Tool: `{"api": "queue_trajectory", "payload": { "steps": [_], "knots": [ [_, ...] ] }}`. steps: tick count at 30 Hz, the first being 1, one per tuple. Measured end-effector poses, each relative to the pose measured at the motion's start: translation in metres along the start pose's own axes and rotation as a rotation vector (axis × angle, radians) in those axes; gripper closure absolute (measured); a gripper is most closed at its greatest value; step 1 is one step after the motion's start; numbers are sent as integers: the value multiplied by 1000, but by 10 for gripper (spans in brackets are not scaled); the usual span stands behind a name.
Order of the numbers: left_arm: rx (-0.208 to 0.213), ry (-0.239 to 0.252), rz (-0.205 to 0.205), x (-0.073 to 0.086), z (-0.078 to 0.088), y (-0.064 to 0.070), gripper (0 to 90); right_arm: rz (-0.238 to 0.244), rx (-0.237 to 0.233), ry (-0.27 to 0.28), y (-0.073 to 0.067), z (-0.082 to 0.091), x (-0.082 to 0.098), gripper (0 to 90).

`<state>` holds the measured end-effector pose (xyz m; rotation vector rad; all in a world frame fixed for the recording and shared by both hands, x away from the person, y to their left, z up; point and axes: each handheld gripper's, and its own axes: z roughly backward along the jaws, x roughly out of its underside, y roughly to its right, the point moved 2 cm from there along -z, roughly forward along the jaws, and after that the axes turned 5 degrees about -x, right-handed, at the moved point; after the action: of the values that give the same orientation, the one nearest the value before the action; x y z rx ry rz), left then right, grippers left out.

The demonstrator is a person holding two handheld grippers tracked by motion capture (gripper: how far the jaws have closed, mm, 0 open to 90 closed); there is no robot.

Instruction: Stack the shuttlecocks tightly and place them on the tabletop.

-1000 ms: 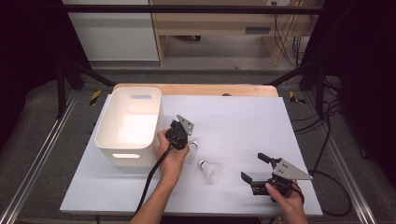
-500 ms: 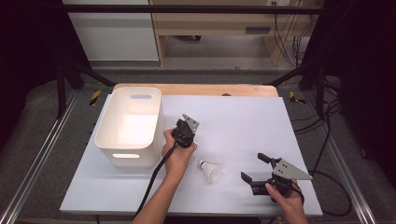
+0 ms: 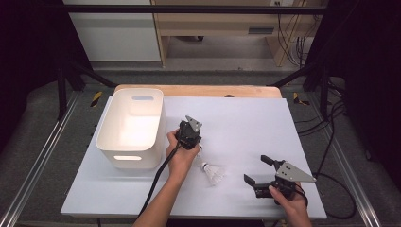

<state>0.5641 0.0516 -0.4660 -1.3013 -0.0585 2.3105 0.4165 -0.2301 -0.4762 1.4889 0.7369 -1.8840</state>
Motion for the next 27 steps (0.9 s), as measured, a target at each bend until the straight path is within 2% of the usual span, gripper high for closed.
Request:
{"api": "queue_trajectory", "payload": {
  "steps": [13, 20, 22, 27],
  "knots": [
    [33, 35, 21, -2, 3, 1, 579, 0, 3, -7, 0, 0, 0, 48],
    [38, 42, 48, -2, 6, 1, 465, 5, 3, -8, 0, 0, 0, 48],
    [45, 42, 63, -3, 6, 1, 407, 5, 4, -7, 0, 0, 0, 48],
    [64, 57, 79, -4, 10, 0, 333, 7, 4, -8, 0, 0, 0, 48]
  ]
}}
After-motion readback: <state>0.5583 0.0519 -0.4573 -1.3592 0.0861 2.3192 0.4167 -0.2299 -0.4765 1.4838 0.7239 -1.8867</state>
